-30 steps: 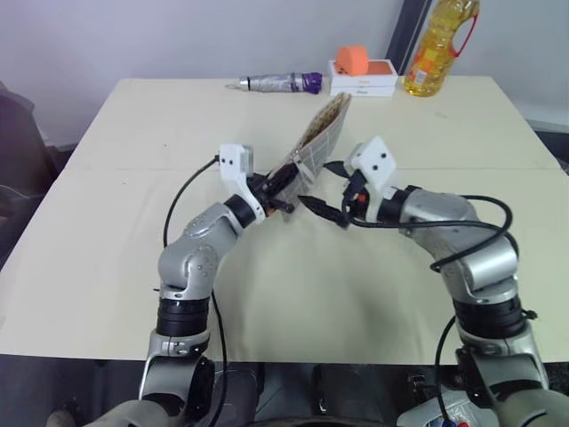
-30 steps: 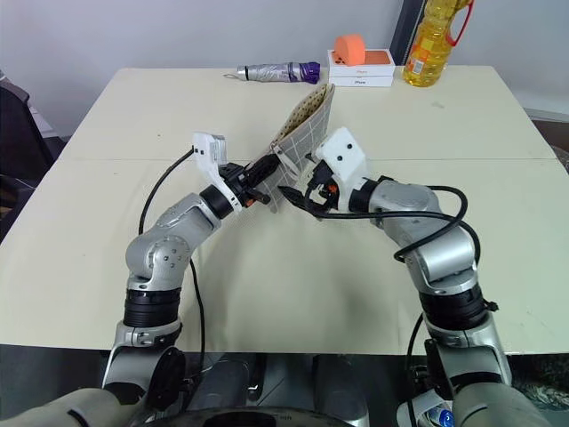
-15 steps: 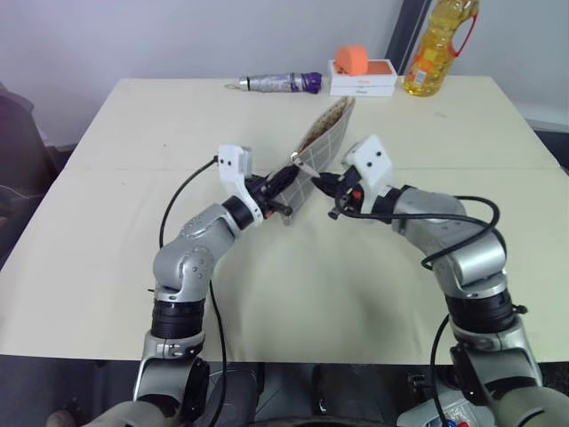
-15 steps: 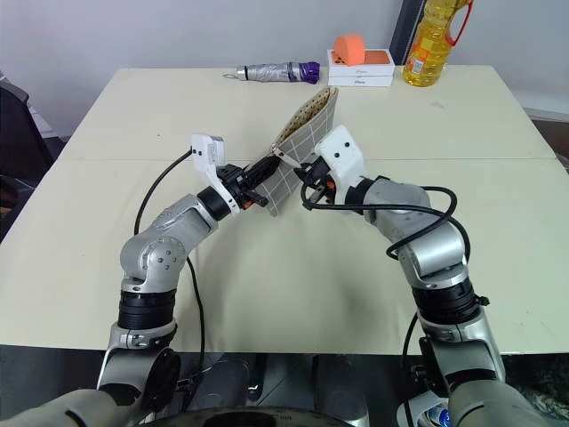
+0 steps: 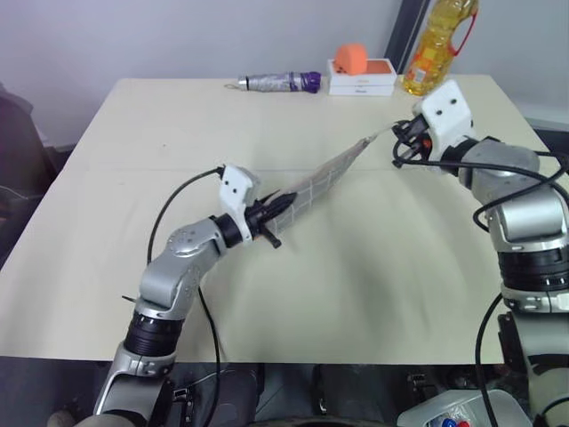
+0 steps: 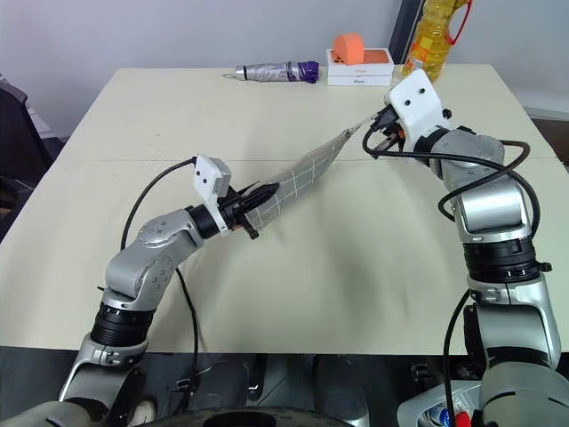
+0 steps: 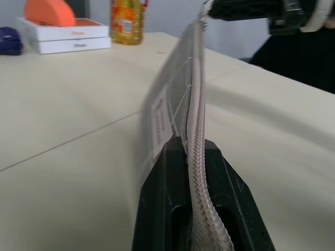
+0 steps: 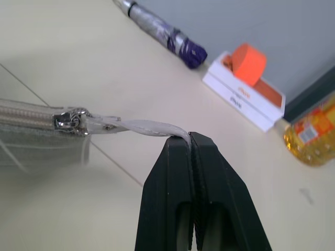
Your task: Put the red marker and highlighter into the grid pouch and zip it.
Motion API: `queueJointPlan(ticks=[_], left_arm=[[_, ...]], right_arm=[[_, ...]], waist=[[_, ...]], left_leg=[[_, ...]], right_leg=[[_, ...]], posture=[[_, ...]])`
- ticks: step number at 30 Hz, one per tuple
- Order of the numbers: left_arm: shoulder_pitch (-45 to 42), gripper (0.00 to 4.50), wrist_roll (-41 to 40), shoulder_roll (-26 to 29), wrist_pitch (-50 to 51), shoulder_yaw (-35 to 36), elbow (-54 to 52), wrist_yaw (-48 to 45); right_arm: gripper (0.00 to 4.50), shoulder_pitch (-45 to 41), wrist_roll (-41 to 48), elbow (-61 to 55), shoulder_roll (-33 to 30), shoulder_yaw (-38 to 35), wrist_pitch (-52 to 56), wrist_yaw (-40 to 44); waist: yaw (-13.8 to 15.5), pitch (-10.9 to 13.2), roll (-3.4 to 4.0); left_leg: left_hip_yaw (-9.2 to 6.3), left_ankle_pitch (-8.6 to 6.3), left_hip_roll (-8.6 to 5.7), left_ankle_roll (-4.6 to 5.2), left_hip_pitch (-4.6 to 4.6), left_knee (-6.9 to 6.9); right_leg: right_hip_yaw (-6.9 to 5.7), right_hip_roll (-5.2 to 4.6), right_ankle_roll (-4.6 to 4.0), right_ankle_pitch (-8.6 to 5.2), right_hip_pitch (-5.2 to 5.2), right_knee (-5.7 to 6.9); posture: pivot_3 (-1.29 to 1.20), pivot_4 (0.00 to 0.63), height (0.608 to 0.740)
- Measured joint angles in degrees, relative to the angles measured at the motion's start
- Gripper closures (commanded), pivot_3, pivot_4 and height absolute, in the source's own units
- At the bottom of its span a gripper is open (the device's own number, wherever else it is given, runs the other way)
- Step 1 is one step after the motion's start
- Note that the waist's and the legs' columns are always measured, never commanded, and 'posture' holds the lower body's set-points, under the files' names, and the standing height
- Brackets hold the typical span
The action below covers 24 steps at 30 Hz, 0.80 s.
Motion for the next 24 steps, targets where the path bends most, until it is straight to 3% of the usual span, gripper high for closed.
queueJointPlan(ticks=[1,2,3,9,11,16,24], left_arm=[[0.06,4.50,0.07,0.31,-0.10,0.01,-0.08,-0.01],[0.26,4.50,-0.08,0.56,0.01,0.22,-0.29,-0.10],[0.48,3.75,-0.38,0.63,0.22,0.51,-0.44,-0.20],[2.53,1.02,-2.68,2.22,4.16,1.54,-1.01,-0.88],[2.76,0.04,-3.54,3.09,5.47,2.51,-2.57,-0.97],[7.81,0.04,-9.72,8.29,11.09,7.92,-7.67,-2.47],[14.19,0.04,-12.67,13.39,12.95,18.27,-9.39,-0.43]], right_arm=[[3.93,0.26,0.24,-0.11,-0.13,-0.07,0.34,0.66],[3.70,0.69,0.99,-0.42,-0.36,-0.43,1.02,1.47],[3.24,1.13,1.54,-0.62,-0.56,-0.93,1.53,2.23],[0.17,6.99,3.60,-5.89,-3.27,-1.41,2.53,8.19],[0.00,9.45,3.95,-8.07,-5.28,-1.43,2.42,10.44],[0.00,18.36,5.50,-11.64,-10.95,-3.74,0.66,16.78],[0.00,23.59,10.18,-12.08,-12.15,-11.63,-1.44,21.00]], waist=[[0.01,0.00,0.00],[0.05,0.00,0.00],[0.10,0.00,0.00],[0.29,0.00,0.00],[0.33,0.00,0.00],[0.22,0.01,0.01],[0.42,0.02,0.01]], left_leg=[[-0.01,0.00,0.01,0.00,0.00,0.00],[0.00,0.00,0.00,0.00,0.00,0.00],[0.00,0.00,0.00,0.00,0.00,0.01],[-0.02,-0.01,-0.01,0.01,-0.04,0.03],[-0.02,-0.01,-0.01,0.01,-0.05,0.04],[-0.03,-0.02,0.01,0.03,-0.06,0.01],[-0.03,-0.02,0.03,0.03,-0.03,0.06]], right_leg=[[0.00,0.00,0.00,0.00,0.00,0.00],[0.00,0.00,0.00,0.00,0.01,0.00],[0.00,0.00,0.00,0.00,0.02,0.00],[-0.01,0.00,0.00,0.00,0.01,0.00],[-0.01,0.00,0.00,0.00,0.01,-0.01],[0.01,-0.05,0.00,0.00,-0.01,-0.05],[0.00,-0.09,-0.01,0.00,0.05,-0.03]], posture=[[0.00,0.150,0.740],[0.00,0.150,0.740],[0.00,0.150,0.740],[0.00,0.150,0.740],[0.00,0.150,0.740],[0.00,0.150,0.740],[0.00,0.150,0.740]])
